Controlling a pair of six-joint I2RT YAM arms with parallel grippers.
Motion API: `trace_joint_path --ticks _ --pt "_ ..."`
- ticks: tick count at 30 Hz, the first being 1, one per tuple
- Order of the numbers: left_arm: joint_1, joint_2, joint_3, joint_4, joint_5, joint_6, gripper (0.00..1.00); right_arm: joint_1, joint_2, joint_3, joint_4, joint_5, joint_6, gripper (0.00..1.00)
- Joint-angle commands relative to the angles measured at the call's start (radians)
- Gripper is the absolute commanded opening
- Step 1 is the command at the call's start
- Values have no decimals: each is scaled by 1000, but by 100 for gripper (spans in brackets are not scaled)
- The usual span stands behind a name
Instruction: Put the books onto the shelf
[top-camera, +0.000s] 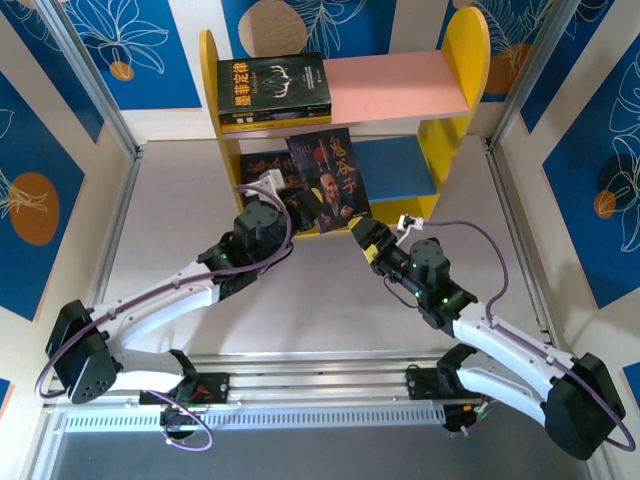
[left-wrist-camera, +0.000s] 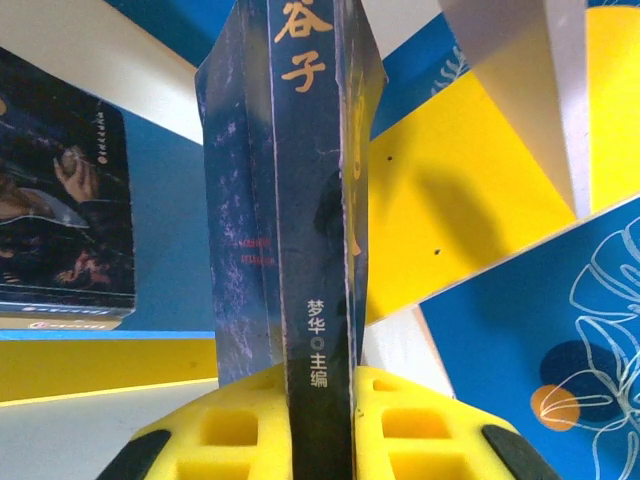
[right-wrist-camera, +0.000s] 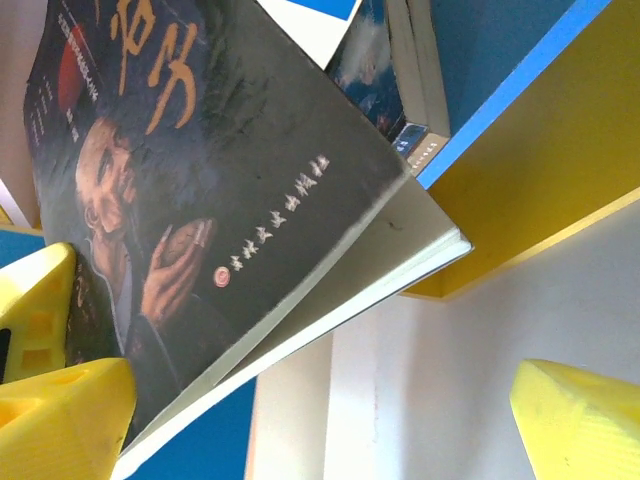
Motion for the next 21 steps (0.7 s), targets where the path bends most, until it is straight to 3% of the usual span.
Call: trace_joint_path --ticks 1,21 --pt "-14 -4 31 152 -34 -18 0 21 22 27 94 66 67 97" --pt "-53 13 -30 275 -66 -60 0 82 192 66 280 155 239 91"
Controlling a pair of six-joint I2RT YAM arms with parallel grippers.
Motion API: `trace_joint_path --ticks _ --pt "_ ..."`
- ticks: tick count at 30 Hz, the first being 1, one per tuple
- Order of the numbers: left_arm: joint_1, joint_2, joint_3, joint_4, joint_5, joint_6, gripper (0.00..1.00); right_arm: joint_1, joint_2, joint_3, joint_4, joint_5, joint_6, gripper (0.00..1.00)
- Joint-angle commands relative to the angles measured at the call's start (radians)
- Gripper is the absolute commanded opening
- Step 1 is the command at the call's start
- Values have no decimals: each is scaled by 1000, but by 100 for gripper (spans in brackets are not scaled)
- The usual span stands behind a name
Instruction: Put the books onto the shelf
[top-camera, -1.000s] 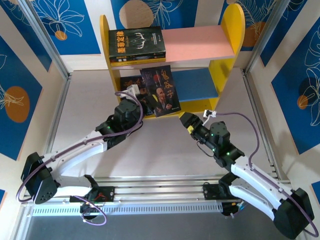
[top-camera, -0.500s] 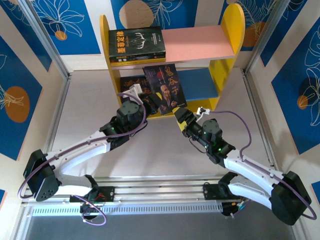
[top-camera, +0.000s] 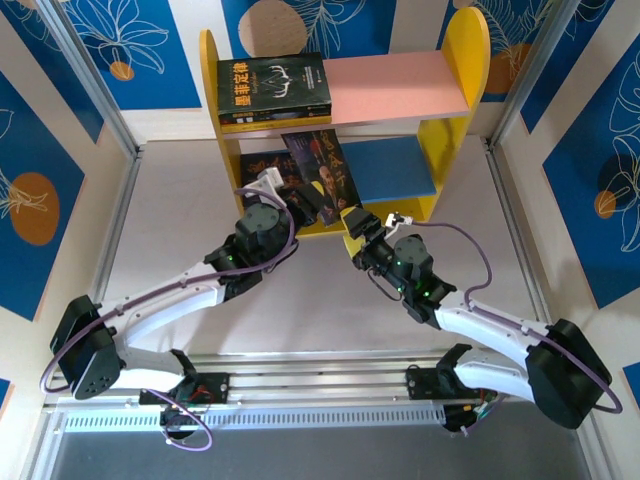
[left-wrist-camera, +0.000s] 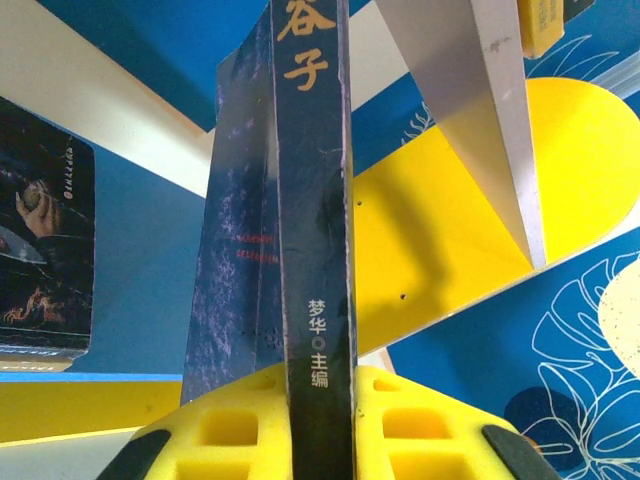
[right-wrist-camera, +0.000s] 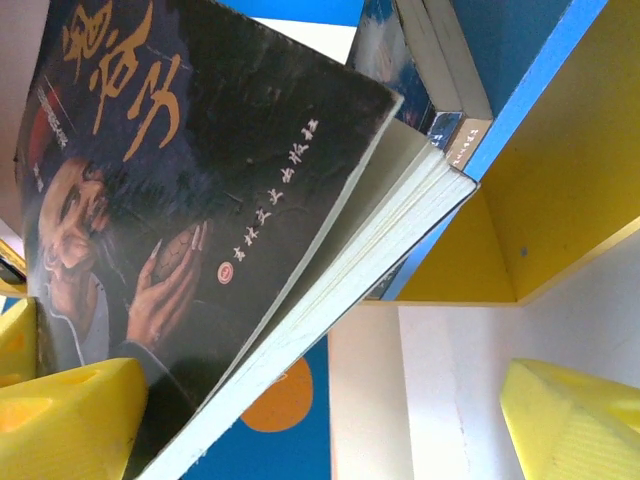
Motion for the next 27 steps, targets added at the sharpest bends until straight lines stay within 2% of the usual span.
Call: trace_joint_path --ticks 1,9,13,19,27 --pt "-36 -15 -17 145 -2 -29 0 16 8 45 61 63 32 90" --pt "-66 -13 -66 199 -53 -46 0 19 23 67 73 83 48 83" --pt "-78 -15 -74 210 -72 -45 0 19 30 69 82 90 53 75" --pt "-97 -33 -84 198 -116 -14 0 14 12 55 69 109 50 48" --pt "-106 -56 -88 147 -162 5 0 -13 -35 49 16 112 10 22"
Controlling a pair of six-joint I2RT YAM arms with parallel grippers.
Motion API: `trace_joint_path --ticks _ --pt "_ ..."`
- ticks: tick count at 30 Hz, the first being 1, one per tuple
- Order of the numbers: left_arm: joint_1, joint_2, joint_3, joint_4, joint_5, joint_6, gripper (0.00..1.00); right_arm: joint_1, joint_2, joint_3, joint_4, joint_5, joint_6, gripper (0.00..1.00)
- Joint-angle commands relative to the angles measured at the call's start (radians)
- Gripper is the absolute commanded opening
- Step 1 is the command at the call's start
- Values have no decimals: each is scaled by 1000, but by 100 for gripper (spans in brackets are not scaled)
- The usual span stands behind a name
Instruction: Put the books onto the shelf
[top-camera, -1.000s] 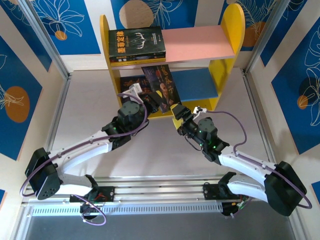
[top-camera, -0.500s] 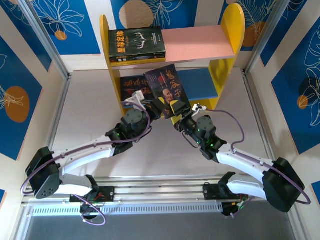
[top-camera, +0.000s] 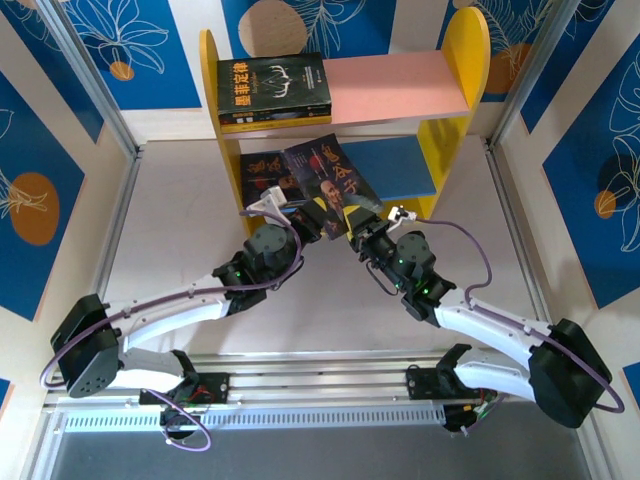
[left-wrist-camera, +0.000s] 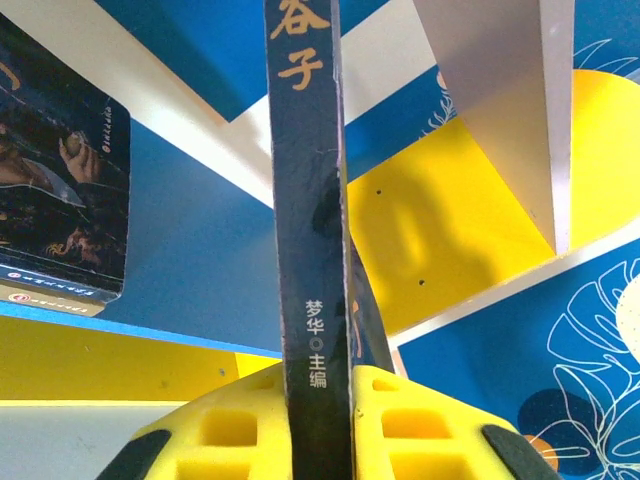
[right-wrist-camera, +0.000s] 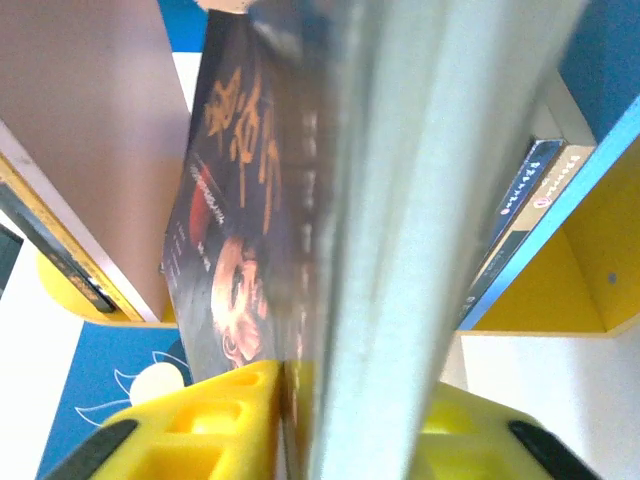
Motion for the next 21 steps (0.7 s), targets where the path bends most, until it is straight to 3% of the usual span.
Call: trace_joint_path --ticks 1,4,7,14,21 --pt "-18 -51 13 51 -30 30 1 -25 -30 12 -37 39 -52 19" --pt "-18 -61 15 23 -36 46 21 -42 -47 26 -57 18 -117 13" --pt "-18 -85 29 -46 -25 94 32 -75 -67 59 -111 -18 -204 10" --pt "-13 -224 3 -266 -34 171 42 -225 -91 138 -235 -228 -394 9" --pt "-3 -341 117 -629 -13 327 42 -369 -63 214 -322 -462 -547 9"
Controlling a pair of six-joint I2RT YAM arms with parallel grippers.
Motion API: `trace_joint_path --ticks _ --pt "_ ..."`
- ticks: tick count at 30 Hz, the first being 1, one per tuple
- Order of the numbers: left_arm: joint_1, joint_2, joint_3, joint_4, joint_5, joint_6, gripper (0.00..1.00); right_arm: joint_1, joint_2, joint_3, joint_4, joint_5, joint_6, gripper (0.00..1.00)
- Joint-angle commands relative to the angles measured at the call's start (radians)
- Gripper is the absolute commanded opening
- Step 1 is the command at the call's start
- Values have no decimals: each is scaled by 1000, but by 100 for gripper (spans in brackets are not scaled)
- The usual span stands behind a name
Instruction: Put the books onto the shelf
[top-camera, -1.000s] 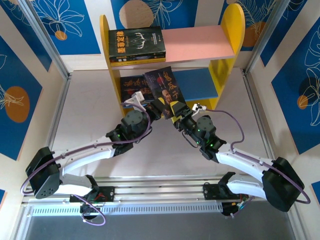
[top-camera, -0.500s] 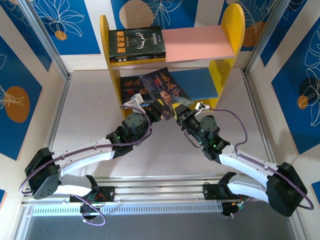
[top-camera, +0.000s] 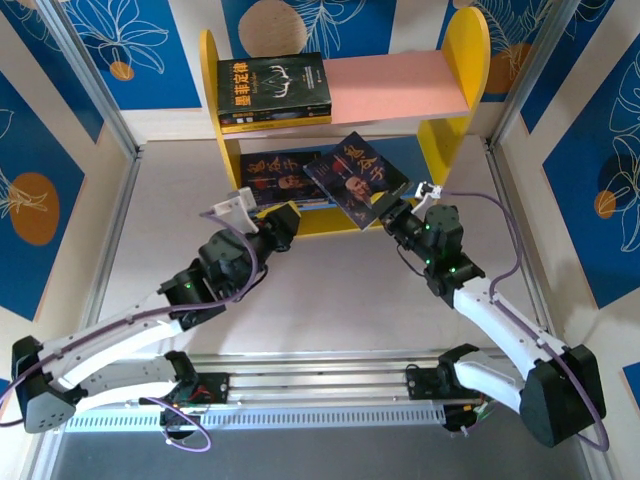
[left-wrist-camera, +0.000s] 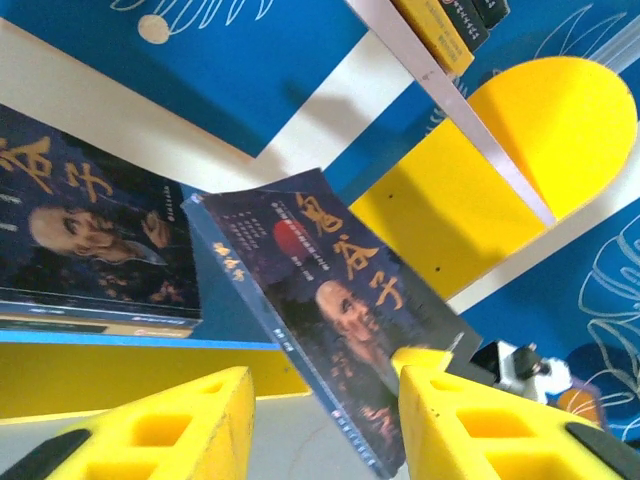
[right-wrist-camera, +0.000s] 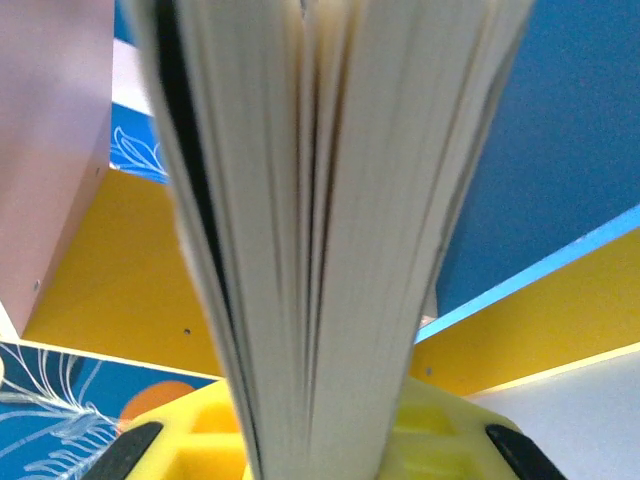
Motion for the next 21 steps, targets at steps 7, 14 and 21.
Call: trace_joint_path --ticks 7,14,21 --pt "16 -91 157 -426 86 186 37 -103 116 264 -137 -430 -348 9" --pt "18 -152 167 -560 82 193 36 -135 212 370 -207 -580 -466 9" --pt "18 -172 180 -608 92 220 36 -148 300 401 -155 -662 -481 9"
